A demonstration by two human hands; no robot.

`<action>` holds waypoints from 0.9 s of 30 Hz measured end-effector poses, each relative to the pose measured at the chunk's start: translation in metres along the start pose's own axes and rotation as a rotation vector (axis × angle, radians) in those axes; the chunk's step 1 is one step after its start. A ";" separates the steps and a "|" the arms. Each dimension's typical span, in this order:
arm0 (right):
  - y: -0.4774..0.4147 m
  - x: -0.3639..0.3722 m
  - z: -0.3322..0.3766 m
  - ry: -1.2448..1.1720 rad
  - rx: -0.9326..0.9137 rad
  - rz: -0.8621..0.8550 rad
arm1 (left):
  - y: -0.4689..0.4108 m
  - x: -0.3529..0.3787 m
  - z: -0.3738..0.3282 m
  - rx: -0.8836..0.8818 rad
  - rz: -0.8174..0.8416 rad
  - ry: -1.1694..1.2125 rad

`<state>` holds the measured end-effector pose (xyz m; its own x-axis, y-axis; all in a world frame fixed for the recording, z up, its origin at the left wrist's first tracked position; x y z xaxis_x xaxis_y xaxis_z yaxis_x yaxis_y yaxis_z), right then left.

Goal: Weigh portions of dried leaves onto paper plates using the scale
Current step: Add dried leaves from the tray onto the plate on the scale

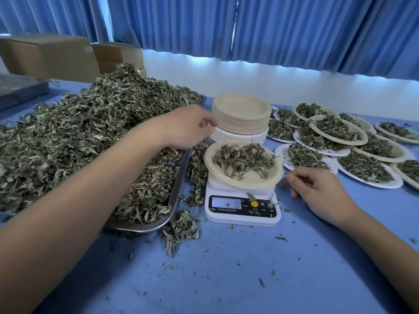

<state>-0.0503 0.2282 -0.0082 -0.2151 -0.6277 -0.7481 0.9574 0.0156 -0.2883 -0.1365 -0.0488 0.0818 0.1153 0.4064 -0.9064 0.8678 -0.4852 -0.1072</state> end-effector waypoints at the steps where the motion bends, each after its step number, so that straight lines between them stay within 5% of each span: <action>1: 0.000 0.000 0.000 0.003 -0.004 -0.003 | -0.001 -0.001 0.010 -0.047 0.039 -0.112; 7: 0.000 0.000 0.003 -0.018 -0.007 -0.010 | 0.009 0.020 0.059 -0.246 0.476 -0.463; 9: 0.001 -0.001 0.004 -0.024 -0.004 -0.008 | 0.009 0.024 0.061 -0.245 0.505 -0.504; 16: 0.002 -0.001 0.007 -0.036 0.005 -0.005 | 0.011 0.020 0.057 -0.259 0.435 -0.366; 22: 0.002 -0.001 0.007 -0.041 0.004 0.003 | 0.000 -0.018 0.048 -0.254 -0.010 -0.195; 27: 0.001 -0.001 0.005 -0.017 -0.010 -0.001 | 0.002 -0.018 0.052 -0.262 -0.004 -0.183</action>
<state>-0.0483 0.2248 -0.0051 -0.2124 -0.6406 -0.7379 0.9553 0.0228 -0.2948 -0.1619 -0.0976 0.0768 0.0434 0.2499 -0.9673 0.9658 -0.2581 -0.0233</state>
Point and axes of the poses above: each hand's wrist, its own y-axis away from the middle knuckle, its own x-axis out of the palm, z = x × y, the point moved 6 cm from there along -y, towards the middle knuckle
